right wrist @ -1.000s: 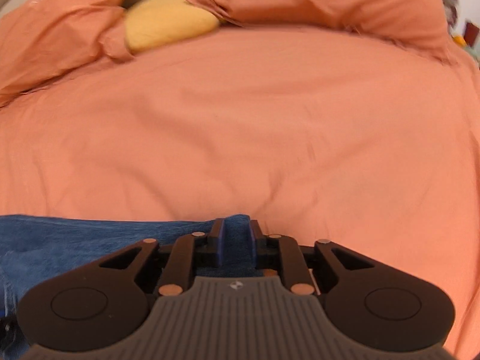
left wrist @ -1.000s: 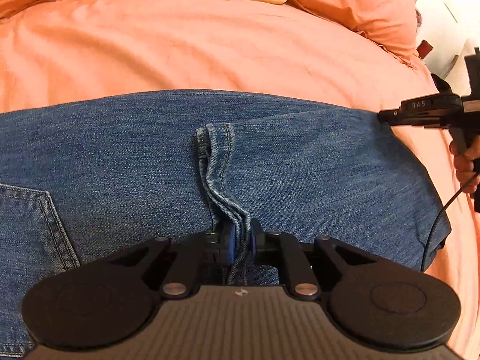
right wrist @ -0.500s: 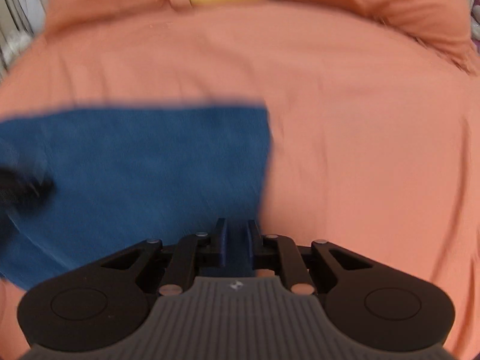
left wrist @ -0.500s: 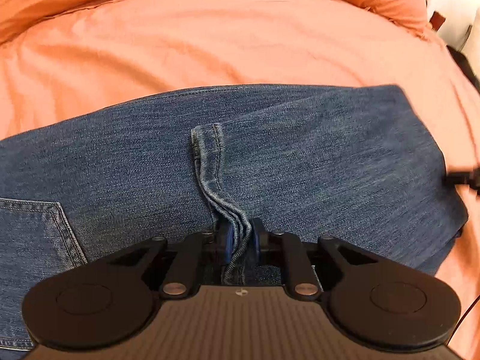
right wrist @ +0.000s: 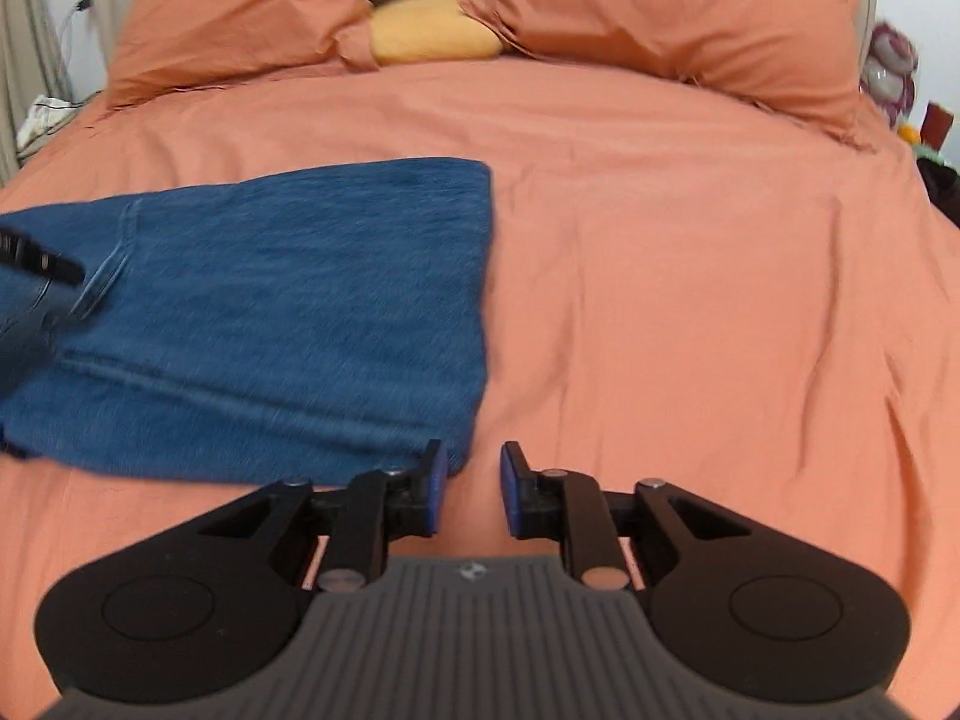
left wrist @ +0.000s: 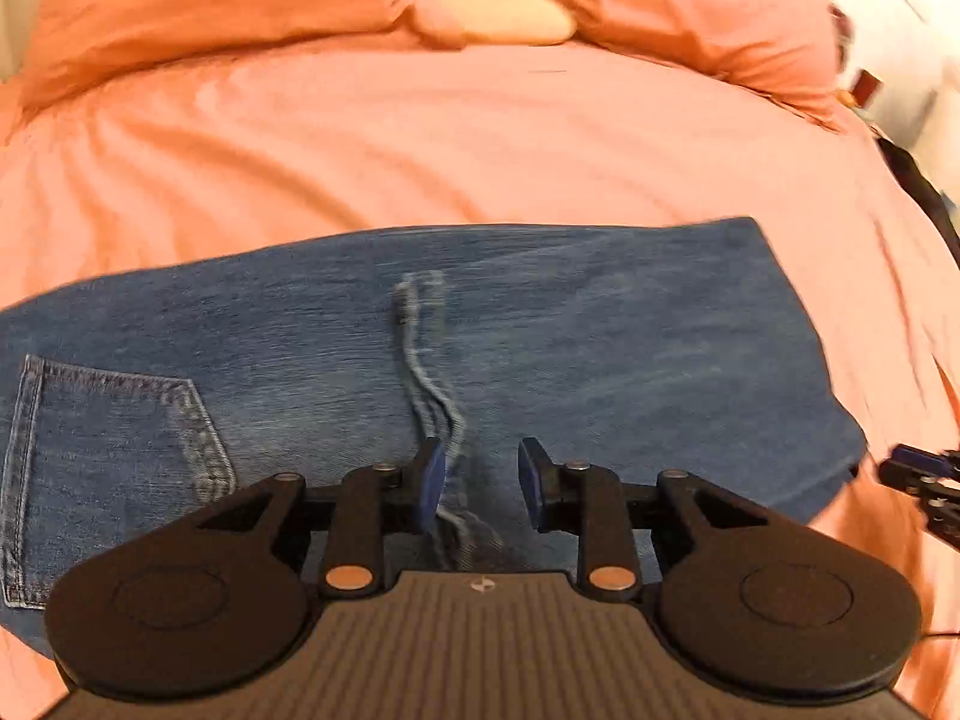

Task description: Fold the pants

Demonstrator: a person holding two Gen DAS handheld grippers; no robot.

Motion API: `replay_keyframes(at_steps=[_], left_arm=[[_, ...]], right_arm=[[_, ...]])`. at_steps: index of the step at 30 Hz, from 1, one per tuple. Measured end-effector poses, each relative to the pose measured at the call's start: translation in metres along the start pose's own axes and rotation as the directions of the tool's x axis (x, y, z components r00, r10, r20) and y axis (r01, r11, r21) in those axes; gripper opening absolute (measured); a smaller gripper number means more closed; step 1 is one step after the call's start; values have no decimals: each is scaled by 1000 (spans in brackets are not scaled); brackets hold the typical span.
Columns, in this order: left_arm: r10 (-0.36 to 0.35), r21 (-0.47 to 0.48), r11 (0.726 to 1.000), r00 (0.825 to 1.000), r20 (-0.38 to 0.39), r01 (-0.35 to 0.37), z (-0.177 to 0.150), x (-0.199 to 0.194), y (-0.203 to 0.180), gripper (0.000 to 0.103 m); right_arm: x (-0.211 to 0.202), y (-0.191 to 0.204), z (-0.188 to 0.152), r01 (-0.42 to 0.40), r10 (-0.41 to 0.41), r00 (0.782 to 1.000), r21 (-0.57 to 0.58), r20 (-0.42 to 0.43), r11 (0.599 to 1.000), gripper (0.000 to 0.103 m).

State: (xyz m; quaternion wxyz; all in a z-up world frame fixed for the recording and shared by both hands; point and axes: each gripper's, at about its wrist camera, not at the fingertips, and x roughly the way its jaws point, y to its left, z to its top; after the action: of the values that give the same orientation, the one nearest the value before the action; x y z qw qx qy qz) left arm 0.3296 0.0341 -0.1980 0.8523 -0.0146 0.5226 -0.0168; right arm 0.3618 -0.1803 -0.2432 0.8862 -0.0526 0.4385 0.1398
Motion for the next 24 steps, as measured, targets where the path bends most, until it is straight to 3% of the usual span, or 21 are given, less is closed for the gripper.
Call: replay_keyframes(at_steps=[3, 8, 10, 12, 20, 22, 24], left_arm=[[39, 49, 998, 999, -3, -39, -11, 4, -15, 33], [83, 51, 996, 993, -79, -79, -22, 37, -23, 29], [124, 75, 990, 989, -82, -118, -25, 47, -28, 26], [160, 102, 983, 983, -94, -150, -22, 54, -32, 23], [196, 167, 969, 977, -82, -180, -21, 54, -36, 25], [199, 163, 969, 977, -82, -184, -22, 50, -36, 34], [194, 136, 974, 977, -87, -181, -24, 44, -32, 36]], right_arm=[[14, 3, -11, 7, -8, 1000, 45, 8, 999, 20], [34, -15, -9, -83, 80, 997, 275, 24, 958, 27], [42, -12, -7, -26, 34, 999, 291, -21, 956, 7], [42, -17, -6, -39, 46, 999, 323, -15, 946, 4], [34, -23, -18, -73, 79, 997, 246, -16, 966, 0], [32, -21, -17, -68, 75, 997, 222, -22, 973, 0], [30, -22, -18, -59, 69, 997, 211, -39, 976, 0]])
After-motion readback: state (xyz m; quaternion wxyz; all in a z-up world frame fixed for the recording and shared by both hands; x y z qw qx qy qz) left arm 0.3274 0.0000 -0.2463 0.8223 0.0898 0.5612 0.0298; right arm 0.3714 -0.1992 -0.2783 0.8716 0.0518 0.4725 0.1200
